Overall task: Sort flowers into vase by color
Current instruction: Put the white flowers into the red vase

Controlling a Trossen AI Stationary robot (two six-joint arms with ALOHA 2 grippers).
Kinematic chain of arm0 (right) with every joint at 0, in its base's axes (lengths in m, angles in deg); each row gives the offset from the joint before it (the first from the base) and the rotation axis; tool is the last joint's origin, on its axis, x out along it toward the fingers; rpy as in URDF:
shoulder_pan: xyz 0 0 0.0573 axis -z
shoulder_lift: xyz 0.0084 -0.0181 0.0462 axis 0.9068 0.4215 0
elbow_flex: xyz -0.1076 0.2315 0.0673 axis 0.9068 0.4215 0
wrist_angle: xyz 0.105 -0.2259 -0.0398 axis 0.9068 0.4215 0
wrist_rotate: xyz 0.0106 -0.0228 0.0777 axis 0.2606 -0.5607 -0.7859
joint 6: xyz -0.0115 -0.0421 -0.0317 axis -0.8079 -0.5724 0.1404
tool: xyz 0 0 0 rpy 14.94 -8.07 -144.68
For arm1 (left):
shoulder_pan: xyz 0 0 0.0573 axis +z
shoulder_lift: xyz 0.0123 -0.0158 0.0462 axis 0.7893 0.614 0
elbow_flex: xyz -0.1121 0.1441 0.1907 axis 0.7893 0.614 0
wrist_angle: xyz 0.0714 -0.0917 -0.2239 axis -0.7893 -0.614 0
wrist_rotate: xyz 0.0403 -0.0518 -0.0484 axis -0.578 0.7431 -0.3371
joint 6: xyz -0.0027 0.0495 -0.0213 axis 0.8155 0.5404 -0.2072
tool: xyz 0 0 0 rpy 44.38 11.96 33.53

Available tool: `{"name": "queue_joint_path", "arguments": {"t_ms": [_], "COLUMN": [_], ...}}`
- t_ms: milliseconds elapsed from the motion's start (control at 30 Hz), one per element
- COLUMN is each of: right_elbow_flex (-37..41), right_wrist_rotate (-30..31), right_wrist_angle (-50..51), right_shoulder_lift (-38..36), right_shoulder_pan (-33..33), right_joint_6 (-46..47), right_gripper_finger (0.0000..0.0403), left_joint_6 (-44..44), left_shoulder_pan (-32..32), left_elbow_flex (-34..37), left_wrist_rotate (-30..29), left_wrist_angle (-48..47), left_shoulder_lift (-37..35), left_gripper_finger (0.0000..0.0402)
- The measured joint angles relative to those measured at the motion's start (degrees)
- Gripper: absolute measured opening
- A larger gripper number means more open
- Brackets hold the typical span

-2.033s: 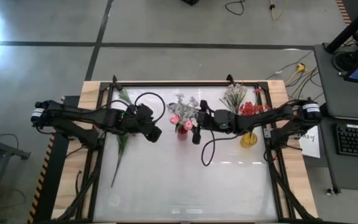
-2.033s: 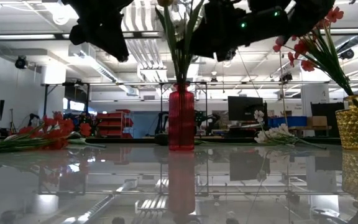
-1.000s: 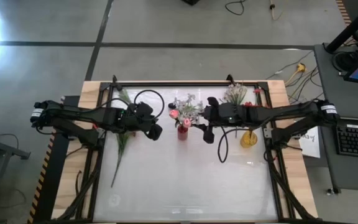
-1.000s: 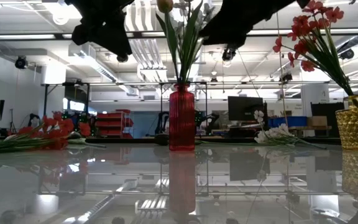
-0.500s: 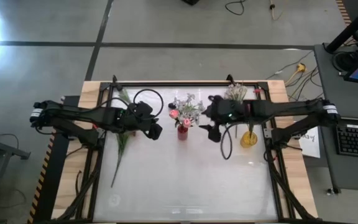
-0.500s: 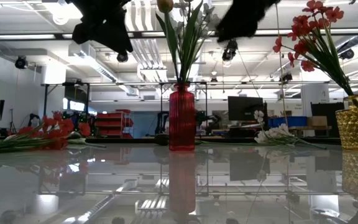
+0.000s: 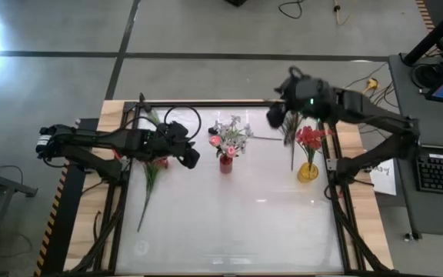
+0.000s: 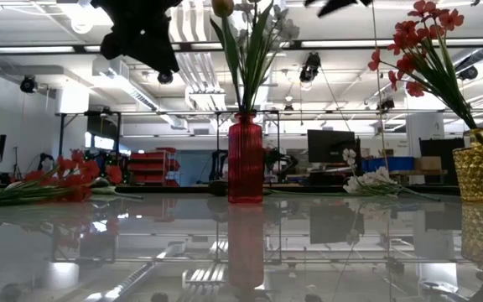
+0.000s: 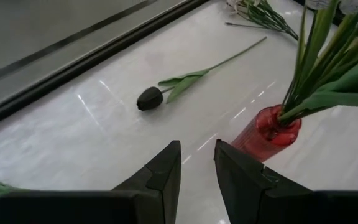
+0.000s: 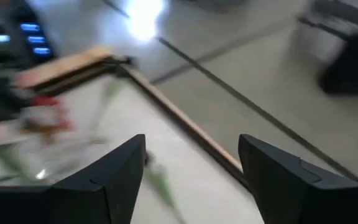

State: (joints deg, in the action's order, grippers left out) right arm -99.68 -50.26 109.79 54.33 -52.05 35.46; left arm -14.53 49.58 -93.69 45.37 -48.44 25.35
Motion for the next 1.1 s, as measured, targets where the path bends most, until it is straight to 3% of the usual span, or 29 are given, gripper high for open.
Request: {"name": "queue_joint_path", "arguments": {"t_ms": [233, 500, 767, 1100], "right_elbow_flex": [0.8, 0.9, 3.0, 16.8], "right_wrist_rotate": [-6.7, -21.3, -24.1, -23.6], "right_wrist_angle": [5.3, 10.3, 18.5, 11.8], "right_shoulder_lift": [1.9, 11.5, 22.4, 25.6], "right_shoulder_pan": [17.7, 34.3, 38.1, 38.0], "right_joint_6": [5.9, 10.7, 9.7, 14.6], "right_gripper_finger": [0.0248, 0.0277, 0.0296, 0.0294], "left_joint_6": [7.6, 19.7, 23.4, 21.6], "left_shoulder_pan": [1.1, 5.1, 8.0, 7.9], "left_elbow_flex": [0.0, 0.0, 0.0, 0.0], "left_wrist_rotate": [0.0, 3.3, 5.5, 6.0], "left_wrist_angle": [0.1, -0.5, -9.1, -10.1], "left_shoulder_lift": [0.1, 0.5, -2.1, -8.3], "left_gripper_finger": [0.0086, 0.0086, 0.0086, 0.0086]}}
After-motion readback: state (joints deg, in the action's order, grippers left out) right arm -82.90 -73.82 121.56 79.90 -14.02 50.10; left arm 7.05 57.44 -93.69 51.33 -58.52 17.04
